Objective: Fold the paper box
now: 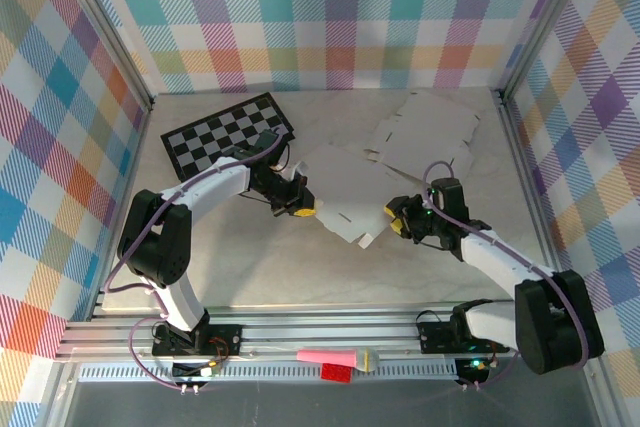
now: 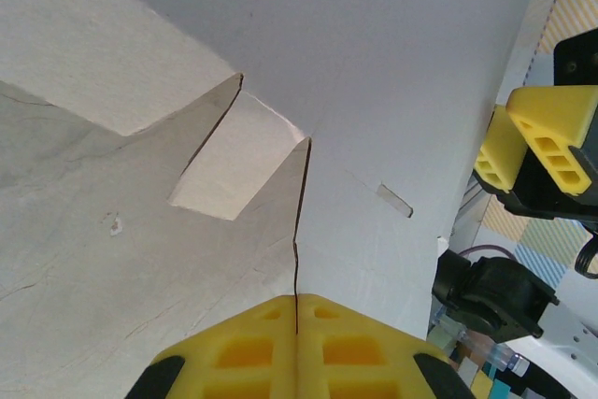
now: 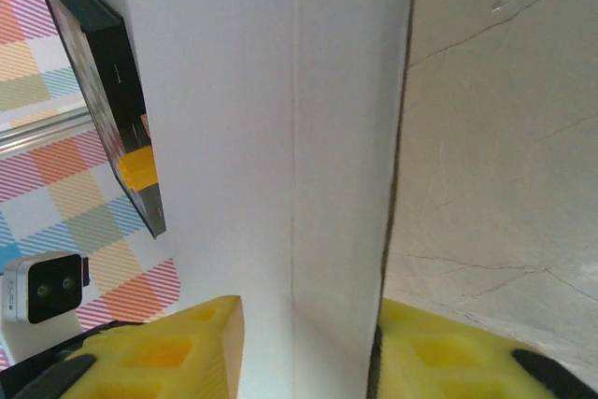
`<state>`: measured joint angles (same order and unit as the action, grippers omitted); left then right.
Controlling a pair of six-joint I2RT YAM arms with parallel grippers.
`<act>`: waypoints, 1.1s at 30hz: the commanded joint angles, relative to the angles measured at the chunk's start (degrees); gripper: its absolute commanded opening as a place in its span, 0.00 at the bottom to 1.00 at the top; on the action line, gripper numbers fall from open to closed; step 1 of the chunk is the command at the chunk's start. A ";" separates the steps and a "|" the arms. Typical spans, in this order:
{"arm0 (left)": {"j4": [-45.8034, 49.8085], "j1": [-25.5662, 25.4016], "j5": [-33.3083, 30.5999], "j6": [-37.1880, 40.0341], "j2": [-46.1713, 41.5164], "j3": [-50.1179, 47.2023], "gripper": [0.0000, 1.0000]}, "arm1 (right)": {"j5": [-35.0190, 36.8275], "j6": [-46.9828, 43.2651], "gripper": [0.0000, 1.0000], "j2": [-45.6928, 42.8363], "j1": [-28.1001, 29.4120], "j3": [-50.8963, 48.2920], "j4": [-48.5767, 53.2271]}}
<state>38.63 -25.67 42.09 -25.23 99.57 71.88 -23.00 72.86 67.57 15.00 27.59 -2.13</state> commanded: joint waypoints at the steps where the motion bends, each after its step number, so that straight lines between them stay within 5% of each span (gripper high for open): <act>1: 0.83 0.58 1.39 1.13 -1.31 0.28 0.00 | 0.94 -0.24 0.34 -1.55 -0.35 2.30 2.93; 26: 0.92 0.53 2.00 1.09 -2.18 0.08 0.00 | 0.86 0.47 0.14 -2.79 -1.30 4.19 2.93; 31: 1.01 0.53 1.92 0.30 -3.49 0.10 0.00 | 1.06 1.44 0.03 -3.87 -1.31 4.83 3.24; 33: 1.42 0.53 1.53 -0.17 -4.57 0.10 0.11 | 1.95 2.26 0.00 -5.07 -1.21 5.41 4.41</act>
<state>38.81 -25.56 42.54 -24.93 98.28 71.85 -21.87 73.87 64.53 13.91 30.63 1.48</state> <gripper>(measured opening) 0.069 0.061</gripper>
